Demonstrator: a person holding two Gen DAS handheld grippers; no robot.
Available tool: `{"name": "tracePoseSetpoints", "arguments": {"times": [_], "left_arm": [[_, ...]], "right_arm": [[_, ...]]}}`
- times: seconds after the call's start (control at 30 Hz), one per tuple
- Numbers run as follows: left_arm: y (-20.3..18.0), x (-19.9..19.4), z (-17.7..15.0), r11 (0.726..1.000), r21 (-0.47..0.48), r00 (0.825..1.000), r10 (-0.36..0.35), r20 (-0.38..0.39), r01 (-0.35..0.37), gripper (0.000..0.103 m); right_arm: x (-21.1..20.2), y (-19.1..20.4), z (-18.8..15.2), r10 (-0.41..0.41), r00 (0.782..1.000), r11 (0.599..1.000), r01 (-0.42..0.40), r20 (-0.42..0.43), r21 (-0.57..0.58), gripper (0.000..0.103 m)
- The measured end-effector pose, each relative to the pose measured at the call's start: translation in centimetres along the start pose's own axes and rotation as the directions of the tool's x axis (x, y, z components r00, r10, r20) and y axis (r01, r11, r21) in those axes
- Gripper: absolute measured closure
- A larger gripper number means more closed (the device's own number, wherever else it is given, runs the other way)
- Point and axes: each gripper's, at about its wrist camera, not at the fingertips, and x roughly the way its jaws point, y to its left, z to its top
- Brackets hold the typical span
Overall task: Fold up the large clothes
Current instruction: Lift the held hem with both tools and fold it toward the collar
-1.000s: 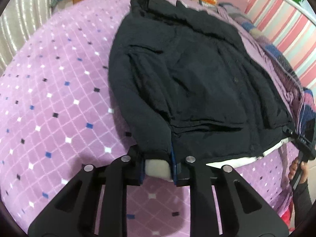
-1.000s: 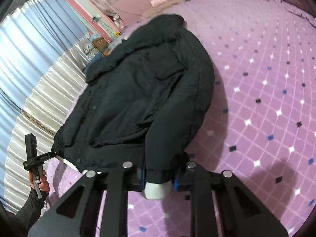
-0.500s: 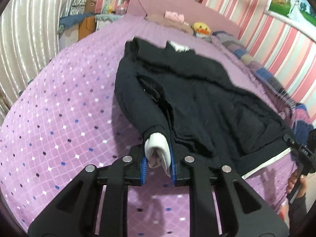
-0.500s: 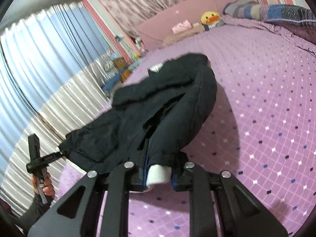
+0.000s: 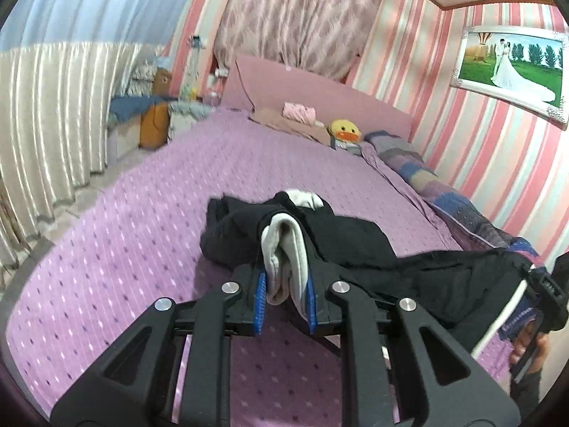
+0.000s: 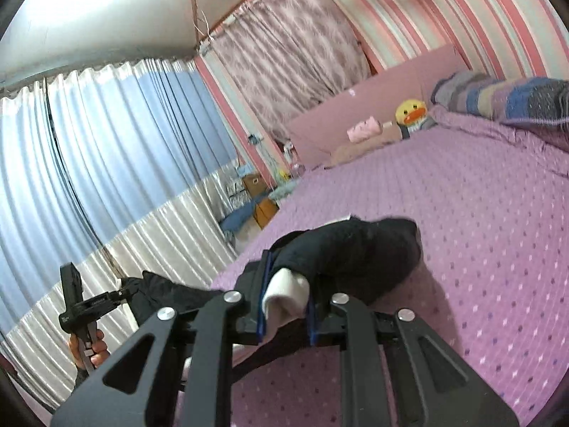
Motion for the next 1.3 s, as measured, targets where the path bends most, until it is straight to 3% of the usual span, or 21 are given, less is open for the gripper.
{"name": "tracePoseSetpoints", "arguments": {"times": [0.3, 0.53, 0.73, 0.9, 1.03, 1.17, 1.3], "left_arm": [[1.4, 7.2, 4.4, 0.997, -0.071, 0.999, 0.041, -0.002, -0.041, 0.087], [-0.3, 12.4, 8.3, 0.995, -0.007, 0.995, 0.1, 0.006, -0.1, 0.086], [-1.1, 19.2, 12.2, 0.987, 0.0, 0.987, 0.159, 0.001, -0.159, 0.085], [-0.6, 25.0, 13.6, 0.973, 0.054, 0.973, 0.228, -0.029, -0.226, 0.083], [0.8, 30.2, 13.0, 0.946, 0.115, 0.947, 0.313, -0.067, -0.304, 0.082], [2.5, 35.7, 10.8, 0.923, 0.177, 0.917, 0.369, -0.152, -0.343, 0.082], [2.8, 39.0, 9.0, 0.893, 0.261, 0.893, 0.417, -0.171, -0.367, 0.081]], "right_arm": [[6.8, -2.7, 4.1, -0.061, 0.998, 0.998, 0.06, 0.007, 0.032, 0.086], [12.8, -6.0, 7.0, -0.117, 0.993, 0.989, 0.116, -0.002, 0.087, 0.086], [19.1, -7.1, 9.9, -0.205, 0.978, 0.977, 0.206, -0.023, 0.053, 0.086], [25.5, -7.6, 10.8, -0.328, 0.943, 0.943, 0.323, -0.059, -0.085, 0.086], [29.9, -8.8, 10.0, -0.415, 0.907, 0.902, 0.4, -0.073, -0.161, 0.086], [34.6, -11.8, 7.5, -0.48, 0.864, 0.869, 0.446, -0.153, -0.213, 0.086], [37.7, -14.3, 6.2, -0.495, 0.839, 0.867, 0.459, -0.227, -0.194, 0.085]]}}
